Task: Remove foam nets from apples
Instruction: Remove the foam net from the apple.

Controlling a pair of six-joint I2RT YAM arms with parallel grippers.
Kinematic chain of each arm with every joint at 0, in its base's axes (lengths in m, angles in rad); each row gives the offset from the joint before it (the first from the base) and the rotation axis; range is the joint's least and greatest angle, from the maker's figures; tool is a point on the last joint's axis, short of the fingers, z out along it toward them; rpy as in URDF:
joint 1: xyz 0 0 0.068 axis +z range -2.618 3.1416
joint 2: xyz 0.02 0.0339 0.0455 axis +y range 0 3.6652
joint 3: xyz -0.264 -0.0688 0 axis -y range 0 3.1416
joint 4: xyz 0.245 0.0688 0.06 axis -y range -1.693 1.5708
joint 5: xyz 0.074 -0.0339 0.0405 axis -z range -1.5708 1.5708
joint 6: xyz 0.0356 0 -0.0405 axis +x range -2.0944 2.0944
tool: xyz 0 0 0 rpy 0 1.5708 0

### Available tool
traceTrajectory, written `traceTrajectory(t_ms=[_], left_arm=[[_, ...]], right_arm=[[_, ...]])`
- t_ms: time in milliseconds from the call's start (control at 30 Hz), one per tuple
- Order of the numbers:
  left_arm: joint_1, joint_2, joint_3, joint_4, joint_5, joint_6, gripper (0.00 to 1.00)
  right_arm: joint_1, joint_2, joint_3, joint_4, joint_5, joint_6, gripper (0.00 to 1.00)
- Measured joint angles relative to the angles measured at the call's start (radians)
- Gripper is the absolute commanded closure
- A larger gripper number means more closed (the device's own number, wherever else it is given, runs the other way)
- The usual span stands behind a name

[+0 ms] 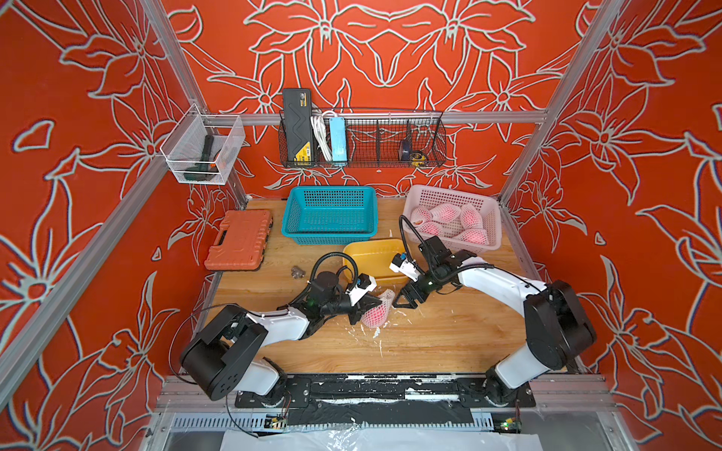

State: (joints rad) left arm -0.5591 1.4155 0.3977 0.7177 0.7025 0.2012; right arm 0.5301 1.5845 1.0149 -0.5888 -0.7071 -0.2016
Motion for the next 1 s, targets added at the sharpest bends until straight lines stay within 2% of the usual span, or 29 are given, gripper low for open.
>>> traceTrajectory(t_ms=[267,600,800,1000], left_arm=[[0.009,-0.016,-0.003,0.031,0.006,0.026,1.0],[0.01,-0.031,-0.045,0.078,0.024,0.042,1.0],[0.01,-0.032,-0.049,0.098,0.027,0.045,1.0],[0.01,-0.032,-0.049,0.113,0.026,0.046,1.0]], right_arm=[[0.003,-0.104,-0.095,0.09,-0.001,-0.148,0.16],[0.032,-0.021,-0.086,0.21,-0.021,-0.19,0.18],[0.041,0.002,-0.086,0.264,-0.089,-0.214,0.26],[0.041,0.019,-0.081,0.257,-0.164,-0.275,0.43]])
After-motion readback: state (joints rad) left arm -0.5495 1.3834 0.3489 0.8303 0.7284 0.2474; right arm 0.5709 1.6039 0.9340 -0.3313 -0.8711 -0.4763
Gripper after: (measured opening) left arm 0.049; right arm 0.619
